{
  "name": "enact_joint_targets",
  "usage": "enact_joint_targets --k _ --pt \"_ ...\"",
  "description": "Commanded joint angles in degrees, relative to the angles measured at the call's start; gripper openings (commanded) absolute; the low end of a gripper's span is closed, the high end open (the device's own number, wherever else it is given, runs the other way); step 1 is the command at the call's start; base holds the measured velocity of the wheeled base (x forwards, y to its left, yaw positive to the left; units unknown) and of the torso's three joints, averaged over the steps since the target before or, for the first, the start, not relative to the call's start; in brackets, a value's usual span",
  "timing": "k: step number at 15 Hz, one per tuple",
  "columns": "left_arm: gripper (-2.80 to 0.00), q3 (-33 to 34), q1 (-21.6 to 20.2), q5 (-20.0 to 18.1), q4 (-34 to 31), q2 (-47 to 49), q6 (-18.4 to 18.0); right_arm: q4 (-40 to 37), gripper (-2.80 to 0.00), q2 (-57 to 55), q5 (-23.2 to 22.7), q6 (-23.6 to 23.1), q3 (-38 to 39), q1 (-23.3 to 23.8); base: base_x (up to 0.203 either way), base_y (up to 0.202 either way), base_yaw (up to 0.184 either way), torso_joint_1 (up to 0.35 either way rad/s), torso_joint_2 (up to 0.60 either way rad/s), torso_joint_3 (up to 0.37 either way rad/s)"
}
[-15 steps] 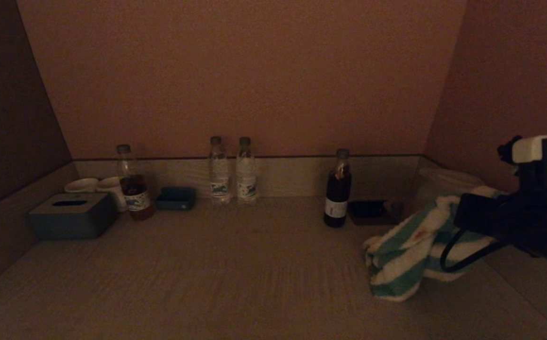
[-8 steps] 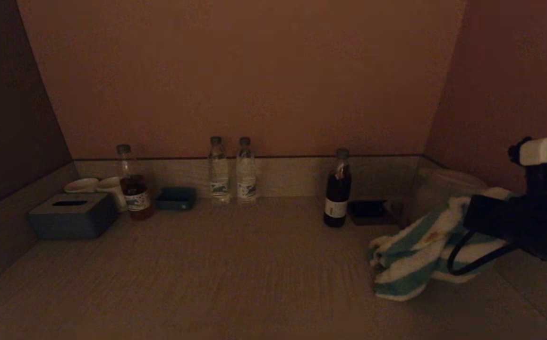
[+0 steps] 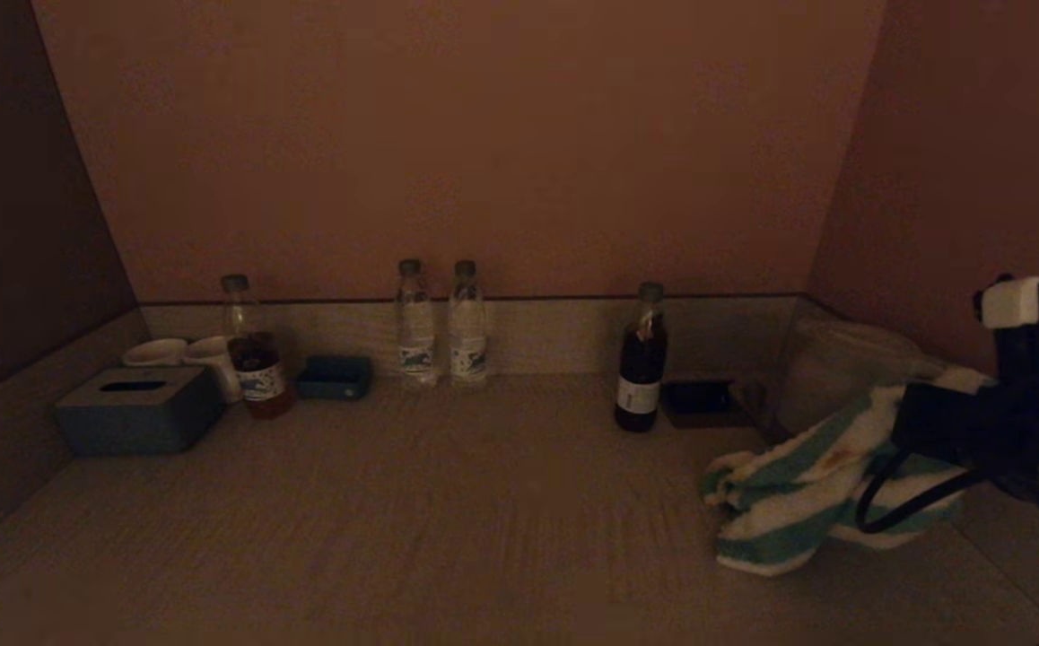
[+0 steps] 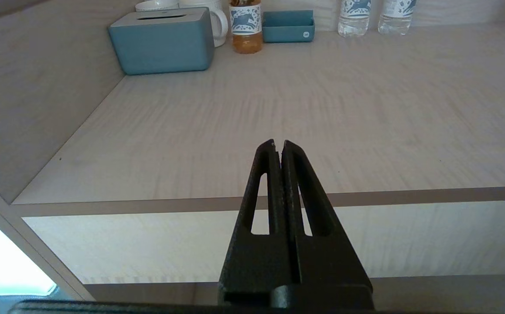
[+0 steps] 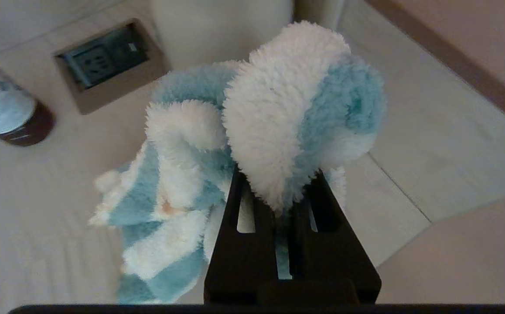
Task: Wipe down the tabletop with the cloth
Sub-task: Place the tablecloth
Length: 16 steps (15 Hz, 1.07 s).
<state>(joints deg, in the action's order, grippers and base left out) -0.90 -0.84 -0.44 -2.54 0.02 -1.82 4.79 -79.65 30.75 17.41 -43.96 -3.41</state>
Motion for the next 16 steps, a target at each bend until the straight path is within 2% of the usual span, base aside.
enact_joint_targets --k 1,4,16 --pt "-2.80 0.02 0.05 0.00 -0.01 -0.02 -0.03 0.04 -2.80 -0.24 1.33 0.08 0.19 -0.01 0.000 0.000 0.000 0.000 0.00 0.000" --pt "-2.80 0.02 0.05 0.00 -0.01 0.06 -0.03 0.03 -2.80 -0.41 3.00 0.17 0.37 0.25 0.000 0.000 0.000 0.000 0.00 0.000" --pt "-2.80 0.02 0.05 0.00 -0.01 -0.02 -0.03 0.13 -2.80 -2.26 4.76 0.35 -0.51 2.89 0.000 0.000 0.000 0.000 0.00 0.000"
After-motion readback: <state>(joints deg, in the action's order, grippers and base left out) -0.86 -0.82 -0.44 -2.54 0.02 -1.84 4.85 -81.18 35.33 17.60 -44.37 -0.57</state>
